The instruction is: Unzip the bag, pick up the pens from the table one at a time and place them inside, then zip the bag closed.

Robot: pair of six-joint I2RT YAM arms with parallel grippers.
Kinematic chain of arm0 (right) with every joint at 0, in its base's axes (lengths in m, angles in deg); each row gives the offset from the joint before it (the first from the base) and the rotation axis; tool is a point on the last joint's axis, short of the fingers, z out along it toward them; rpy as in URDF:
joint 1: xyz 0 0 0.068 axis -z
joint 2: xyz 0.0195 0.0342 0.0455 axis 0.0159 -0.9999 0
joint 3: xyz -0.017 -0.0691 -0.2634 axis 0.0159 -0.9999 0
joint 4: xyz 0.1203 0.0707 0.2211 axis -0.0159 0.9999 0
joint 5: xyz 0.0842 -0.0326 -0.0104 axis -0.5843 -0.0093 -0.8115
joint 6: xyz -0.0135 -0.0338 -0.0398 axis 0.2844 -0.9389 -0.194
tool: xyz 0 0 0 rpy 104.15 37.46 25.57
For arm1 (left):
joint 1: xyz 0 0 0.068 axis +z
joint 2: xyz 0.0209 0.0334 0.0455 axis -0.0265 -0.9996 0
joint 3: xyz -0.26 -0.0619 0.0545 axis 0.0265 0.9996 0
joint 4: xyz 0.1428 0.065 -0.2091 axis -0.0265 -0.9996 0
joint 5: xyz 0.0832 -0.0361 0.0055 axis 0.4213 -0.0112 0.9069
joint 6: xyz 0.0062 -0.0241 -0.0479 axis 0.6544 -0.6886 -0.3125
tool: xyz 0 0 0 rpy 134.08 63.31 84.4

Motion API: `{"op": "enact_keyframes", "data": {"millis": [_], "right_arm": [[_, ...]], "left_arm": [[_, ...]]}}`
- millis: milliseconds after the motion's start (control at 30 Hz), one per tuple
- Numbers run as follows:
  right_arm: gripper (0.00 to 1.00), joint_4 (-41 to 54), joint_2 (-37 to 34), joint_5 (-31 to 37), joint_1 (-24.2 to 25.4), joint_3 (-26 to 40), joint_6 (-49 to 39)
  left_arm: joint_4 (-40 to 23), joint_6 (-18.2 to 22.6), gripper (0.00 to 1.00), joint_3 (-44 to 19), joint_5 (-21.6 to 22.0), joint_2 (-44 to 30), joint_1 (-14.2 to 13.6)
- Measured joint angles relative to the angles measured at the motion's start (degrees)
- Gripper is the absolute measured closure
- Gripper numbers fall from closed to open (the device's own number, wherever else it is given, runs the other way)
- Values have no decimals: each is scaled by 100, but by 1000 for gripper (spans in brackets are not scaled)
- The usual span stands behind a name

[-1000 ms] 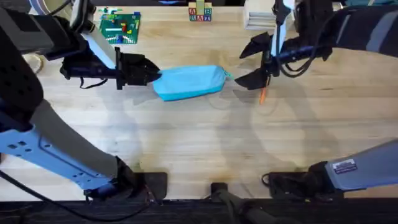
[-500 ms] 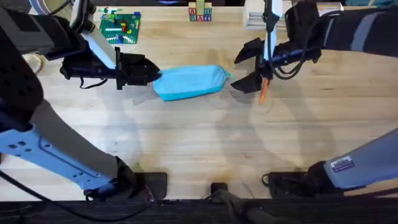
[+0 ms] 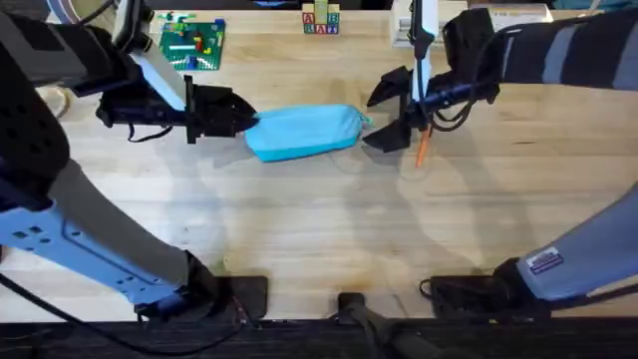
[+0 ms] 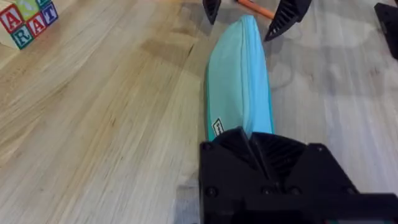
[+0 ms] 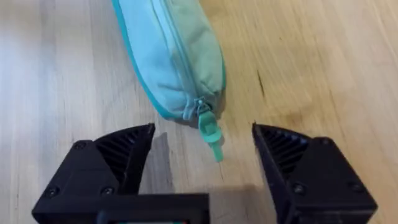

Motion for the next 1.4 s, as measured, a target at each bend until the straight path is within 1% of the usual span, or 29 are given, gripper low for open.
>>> {"op": "enact_keyframes", "data": {"millis": [200, 567, 867, 1067, 1167, 1400], "right_arm": [[71, -80, -93, -45, -22, 0, 0], [78, -117, -242, -82, -37, 0, 0], [121, -119, -303, -86, -46, 2, 0], [149, -117, -303, -253, -47, 2, 0], [180, -119, -303, -288, -46, 2, 0], [306, -119, -304, -338, -46, 2, -2]], "left_arm": [[-2, 0, 958, 0, 0, 0, 0], [0, 0, 958, 0, 0, 0, 0], [-1, 0, 958, 0, 0, 0, 0], [-2, 1, 958, 0, 0, 1, 0], [0, 0, 958, 0, 0, 0, 0], [-2, 0, 958, 0, 0, 2, 0]]}}
